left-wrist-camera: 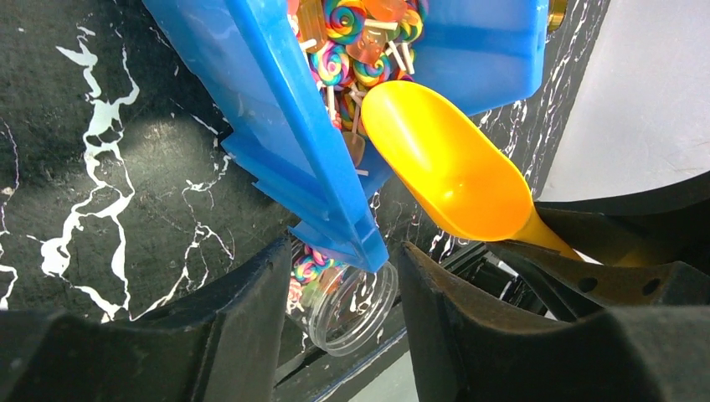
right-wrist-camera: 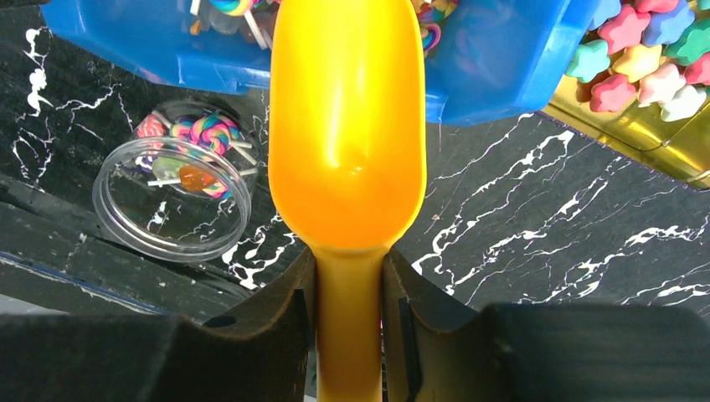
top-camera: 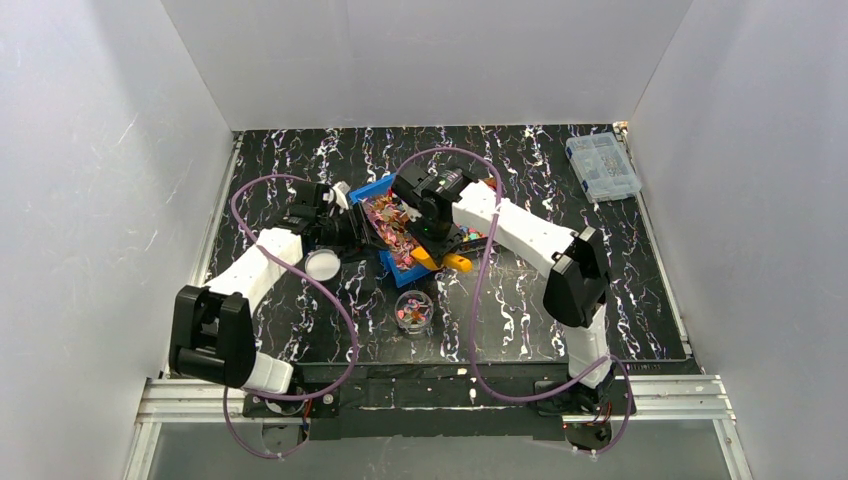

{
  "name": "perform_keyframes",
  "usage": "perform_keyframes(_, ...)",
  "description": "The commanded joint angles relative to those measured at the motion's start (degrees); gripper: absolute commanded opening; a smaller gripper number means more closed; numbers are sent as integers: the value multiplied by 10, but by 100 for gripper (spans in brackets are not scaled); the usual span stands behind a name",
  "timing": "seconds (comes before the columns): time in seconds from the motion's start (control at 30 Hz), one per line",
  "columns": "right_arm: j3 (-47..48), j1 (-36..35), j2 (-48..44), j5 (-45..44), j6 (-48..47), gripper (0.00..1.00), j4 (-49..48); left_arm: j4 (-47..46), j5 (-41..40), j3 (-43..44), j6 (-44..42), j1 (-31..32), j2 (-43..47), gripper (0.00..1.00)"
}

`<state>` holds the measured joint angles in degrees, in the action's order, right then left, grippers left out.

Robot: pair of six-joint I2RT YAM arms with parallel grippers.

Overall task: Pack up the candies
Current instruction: Scoop the fake candies from the storage box.

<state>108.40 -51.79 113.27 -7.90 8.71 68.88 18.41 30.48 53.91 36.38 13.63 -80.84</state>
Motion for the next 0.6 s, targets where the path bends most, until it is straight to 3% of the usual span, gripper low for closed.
perform_keyframes(0.0,37,6,11,5,-3,1,5,-1,11,24,-23,1,-8,44)
perform_keyframes(0.33,88,8,68,7,-1,1,31,-20,27,10,-26,1,-24,28)
perform_keyframes(0.57,125,12,110,-1,5,1,21,-26,39,9,-25,2,-21,23)
